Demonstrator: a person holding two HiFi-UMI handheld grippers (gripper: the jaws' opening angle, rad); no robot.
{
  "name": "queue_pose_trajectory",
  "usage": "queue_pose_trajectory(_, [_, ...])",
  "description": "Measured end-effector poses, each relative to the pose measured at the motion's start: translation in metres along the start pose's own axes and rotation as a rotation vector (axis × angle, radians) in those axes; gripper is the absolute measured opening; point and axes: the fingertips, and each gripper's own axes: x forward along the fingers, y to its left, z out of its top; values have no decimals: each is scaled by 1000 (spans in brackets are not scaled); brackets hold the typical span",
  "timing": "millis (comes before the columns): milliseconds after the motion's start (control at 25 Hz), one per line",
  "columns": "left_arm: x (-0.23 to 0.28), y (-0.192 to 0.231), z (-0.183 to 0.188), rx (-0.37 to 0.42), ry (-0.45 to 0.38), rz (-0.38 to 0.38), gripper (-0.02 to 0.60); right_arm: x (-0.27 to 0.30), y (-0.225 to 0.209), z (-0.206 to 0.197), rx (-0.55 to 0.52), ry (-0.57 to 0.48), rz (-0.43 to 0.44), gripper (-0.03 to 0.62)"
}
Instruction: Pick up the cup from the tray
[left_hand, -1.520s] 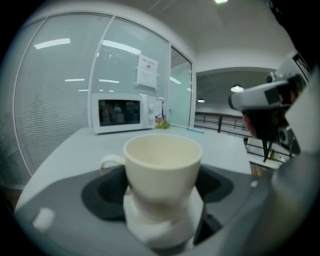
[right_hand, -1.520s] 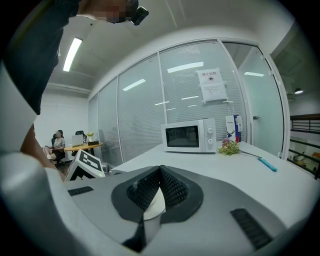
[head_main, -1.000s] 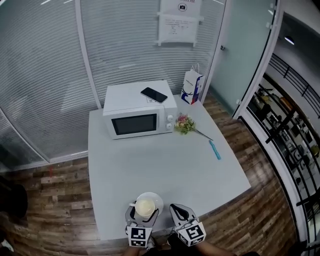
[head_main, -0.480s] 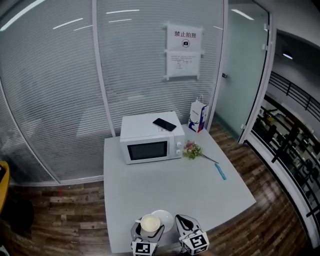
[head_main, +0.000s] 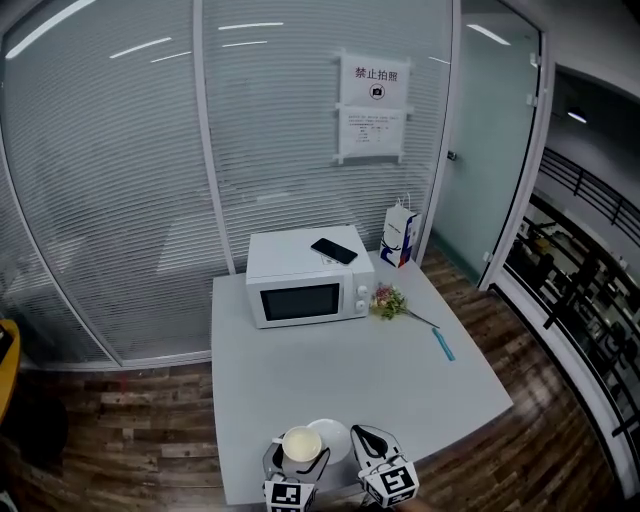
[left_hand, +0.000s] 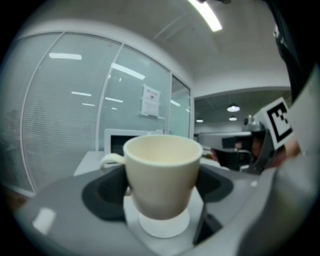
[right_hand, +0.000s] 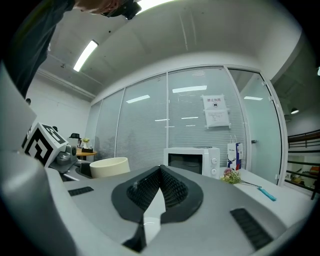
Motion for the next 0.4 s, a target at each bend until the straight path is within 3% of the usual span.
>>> queue_pose_trajectory(400, [-1, -2, -4, 17, 6, -7, 417, -1, 5, -1, -9, -2, 6, 5])
